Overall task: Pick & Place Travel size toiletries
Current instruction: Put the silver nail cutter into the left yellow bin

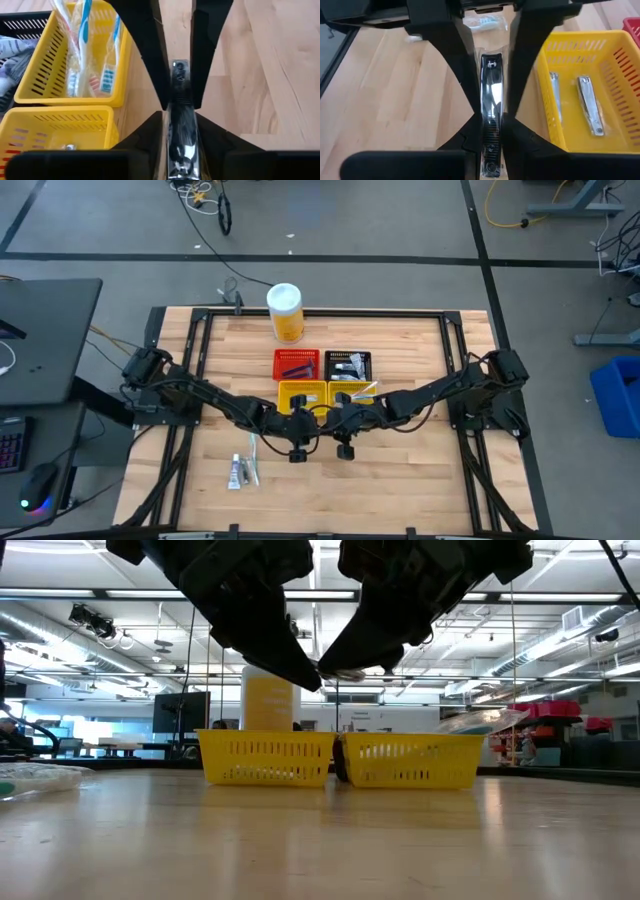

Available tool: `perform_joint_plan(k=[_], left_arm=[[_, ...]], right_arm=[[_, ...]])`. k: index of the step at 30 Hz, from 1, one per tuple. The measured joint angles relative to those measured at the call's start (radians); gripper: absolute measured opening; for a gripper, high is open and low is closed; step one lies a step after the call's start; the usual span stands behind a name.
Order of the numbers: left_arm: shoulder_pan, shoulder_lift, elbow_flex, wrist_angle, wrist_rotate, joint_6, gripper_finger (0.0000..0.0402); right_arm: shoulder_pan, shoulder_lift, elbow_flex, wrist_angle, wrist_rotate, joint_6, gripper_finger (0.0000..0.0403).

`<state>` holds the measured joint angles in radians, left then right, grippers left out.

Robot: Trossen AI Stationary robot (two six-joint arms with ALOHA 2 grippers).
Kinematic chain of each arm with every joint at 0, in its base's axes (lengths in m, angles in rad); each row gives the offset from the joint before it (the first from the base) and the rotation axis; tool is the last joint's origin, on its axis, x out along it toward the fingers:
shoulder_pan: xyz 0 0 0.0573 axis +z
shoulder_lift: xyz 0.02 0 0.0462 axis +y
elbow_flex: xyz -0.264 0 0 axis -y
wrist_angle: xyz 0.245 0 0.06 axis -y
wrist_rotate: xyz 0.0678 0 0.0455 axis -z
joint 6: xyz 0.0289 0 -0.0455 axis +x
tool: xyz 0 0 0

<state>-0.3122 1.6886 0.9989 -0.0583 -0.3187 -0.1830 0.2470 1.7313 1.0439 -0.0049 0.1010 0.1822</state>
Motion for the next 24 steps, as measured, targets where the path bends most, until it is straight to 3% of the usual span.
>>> perform_joint_plan(k=[6, 17, 24], left_arm=[[0.0, 0.0, 0.0, -0.003, 0.002, 0.001, 0.006], [0.029, 0.0, 0.0, -0.075, -0.019, -0.048, 0.0073], [0.092, -0.005, 0.0, -0.174, -0.06, -0.065, 0.006]], right_arm=[[-0.006, 0.0, 0.0, -0.005, 0.0, -0.021, 0.0065], [-0.046, -0.001, 0.002, -0.098, 0.007, -0.017, 0.0149], [-0.046, -0.015, 0.0, -0.278, 0.079, 0.027, 0.0179]])
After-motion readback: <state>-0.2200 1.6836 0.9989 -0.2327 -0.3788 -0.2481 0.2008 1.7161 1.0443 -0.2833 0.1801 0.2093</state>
